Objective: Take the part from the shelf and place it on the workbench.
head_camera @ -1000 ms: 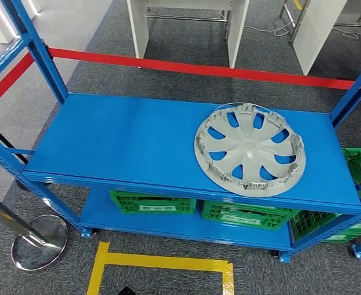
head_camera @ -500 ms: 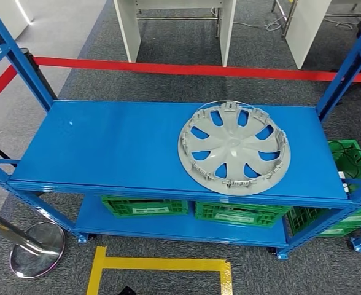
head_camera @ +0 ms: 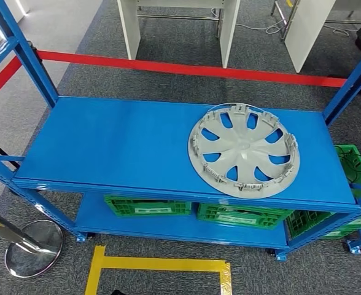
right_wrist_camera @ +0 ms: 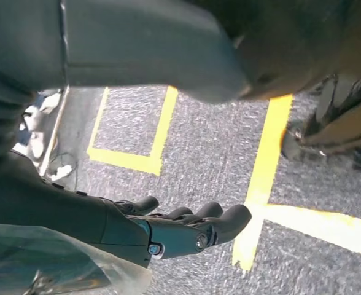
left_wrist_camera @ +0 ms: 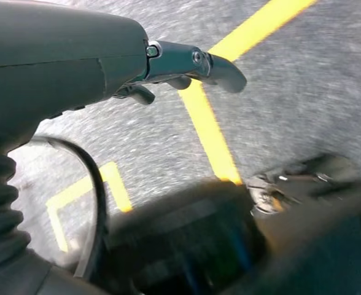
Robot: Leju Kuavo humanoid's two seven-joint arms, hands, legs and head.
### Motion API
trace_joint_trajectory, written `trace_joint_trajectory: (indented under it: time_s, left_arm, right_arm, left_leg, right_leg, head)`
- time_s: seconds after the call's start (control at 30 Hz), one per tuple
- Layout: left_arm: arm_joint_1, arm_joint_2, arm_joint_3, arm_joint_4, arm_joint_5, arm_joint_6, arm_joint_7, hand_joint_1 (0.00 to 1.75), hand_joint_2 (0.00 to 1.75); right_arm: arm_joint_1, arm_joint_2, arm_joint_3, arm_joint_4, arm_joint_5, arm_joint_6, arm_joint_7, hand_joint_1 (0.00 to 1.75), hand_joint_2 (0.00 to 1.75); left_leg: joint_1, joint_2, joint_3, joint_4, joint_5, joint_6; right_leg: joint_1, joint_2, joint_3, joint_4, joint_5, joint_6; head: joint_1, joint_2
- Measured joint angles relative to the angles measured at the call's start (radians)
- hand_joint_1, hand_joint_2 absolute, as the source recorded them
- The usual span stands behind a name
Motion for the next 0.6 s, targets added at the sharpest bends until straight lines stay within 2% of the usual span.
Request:
trace_joint_trajectory:
  time_s: [0.03,0.07,0.1,0.13,0.2,0.23,0.27,0.3,0.37,0.43,0.47,0.53,0.57,0.6]
  left_arm:
    - [0.005,0.005,0.000,-0.013,0.021,-0.006,-0.002,0.00,0.00]
    - [0.008,0.010,0.000,-0.028,0.041,-0.012,-0.005,0.00,0.00]
    - [0.009,0.015,0.000,-0.045,0.059,-0.018,-0.009,0.00,0.00]
    - [0.007,0.019,0.000,-0.064,0.077,-0.023,-0.012,0.00,0.00]
    - [0.001,0.027,0.001,-0.104,0.111,-0.034,-0.017,0.00,0.00]
    - [-0.003,0.031,0.001,-0.122,0.127,-0.039,-0.019,0.00,0.00]
    - [-0.005,0.037,0.001,-0.138,0.145,-0.044,-0.022,0.00,0.00]
    - [-0.005,0.043,0.001,-0.151,0.163,-0.050,-0.025,0.00,0.00]
    - [0.002,0.056,0.001,-0.168,0.200,-0.062,-0.029,0.00,0.00]
    - [0.025,0.067,0.002,-0.173,0.238,-0.073,-0.033,0.00,0.00]
    - [0.042,0.071,0.003,-0.174,0.256,-0.079,-0.035,0.00,0.00]
    - [0.081,0.078,0.005,-0.168,0.287,-0.089,-0.038,0.00,0.00]
    - [0.102,0.080,0.005,-0.160,0.300,-0.093,-0.039,0.00,0.00]
    - [0.112,0.081,0.006,-0.156,0.305,-0.095,-0.040,0.00,0.00]
  right_arm:
    - [0.014,-0.003,0.009,0.000,-0.021,-0.002,-0.006,0.00,1.75]
    - [0.030,-0.007,0.018,0.000,-0.040,-0.004,-0.012,0.00,1.75]
    - [0.048,-0.010,0.027,0.002,-0.058,-0.007,-0.018,0.00,1.75]
    - [0.065,-0.014,0.035,0.004,-0.075,-0.009,-0.023,0.00,1.75]
    - [0.098,-0.021,0.052,0.011,-0.109,-0.014,-0.034,0.00,1.75]
    - [0.111,-0.024,0.061,0.014,-0.125,-0.016,-0.039,0.00,1.75]
    - [0.123,-0.028,0.071,0.016,-0.142,-0.018,-0.045,0.00,1.75]
    - [0.132,-0.030,0.080,0.016,-0.159,-0.020,-0.052,0.00,1.75]
    - [0.145,-0.036,0.100,0.014,-0.195,-0.025,-0.064,0.00,1.75]
    - [0.149,-0.043,0.119,-0.003,-0.232,-0.031,-0.076,0.00,1.75]
    - [0.144,-0.046,0.128,-0.018,-0.250,-0.033,-0.083,0.00,1.75]
    - [0.124,-0.052,0.142,-0.052,-0.279,-0.036,-0.095,0.00,1.75]
    - [0.110,-0.053,0.148,-0.073,-0.291,-0.037,-0.099,0.00,1.75]
    - [0.104,-0.054,0.151,-0.082,-0.297,-0.037,-0.101,0.00,1.75]
  left_leg:
    - [-0.001,0.001,0.000,0.000,-0.001,0.003]
    - [-0.001,0.002,0.001,0.001,-0.002,0.004]
    - [-0.002,0.001,0.002,0.001,-0.004,0.005]
    - [-0.002,0.001,0.005,0.001,-0.005,0.004]
    - [-0.002,0.000,0.013,0.001,-0.011,-0.002]
    - [-0.004,0.000,0.015,0.004,-0.016,-0.008]
    - [-0.006,0.001,0.016,0.005,-0.019,-0.014]
    - [-0.008,0.003,0.016,0.006,-0.022,-0.019]
    - [-0.009,0.005,0.018,0.007,-0.025,-0.028]
    - [-0.006,0.003,0.014,0.028,-0.044,-0.038]
    - [-0.005,0.002,-0.002,0.066,-0.069,-0.044]
    - [-0.002,0.002,-0.062,0.195,-0.134,-0.052]
    - [0.000,0.002,-0.095,0.261,-0.159,-0.054]
    - [0.000,0.002,-0.112,0.295,-0.172,-0.055]
  right_leg:
    - [0.000,0.000,-0.033,0.067,-0.027,0.002]
    - [-0.001,0.000,-0.058,0.114,-0.039,0.003]
    - [-0.001,0.000,-0.069,0.130,-0.033,0.004]
    - [-0.001,0.000,-0.061,0.106,-0.007,0.004]
    - [-0.001,-0.003,-0.002,-0.022,0.063,0.002]
    - [0.000,-0.004,0.031,-0.086,0.085,-0.002]
    - [0.001,-0.004,0.053,-0.127,0.095,-0.006]
    - [0.002,-0.004,0.064,-0.144,0.094,-0.011]
    - [0.003,-0.003,0.068,-0.146,0.092,-0.022]
    - [0.001,-0.005,0.070,-0.149,0.092,-0.033]
    - [-0.002,-0.006,0.070,-0.151,0.092,-0.038]
    - [-0.002,-0.007,0.071,-0.151,0.091,-0.045]
    - [-0.001,-0.007,0.072,-0.151,0.090,-0.046]
    - [-0.001,-0.007,0.073,-0.151,0.089,-0.047]
  head:
    - [0.001,0.000]
    - [0.000,0.000]
    - [0.001,0.000]
    - [0.001,0.000]
    - [0.001,0.000]
    - [0.001,0.000]
    - [0.000,0.000]
    - [-0.002,0.000]
    - [-0.004,0.000]
    - [-0.006,0.000]
    - [-0.007,0.000]
    - [-0.009,0.000]
    - [-0.009,0.000]
    - [-0.008,0.000]
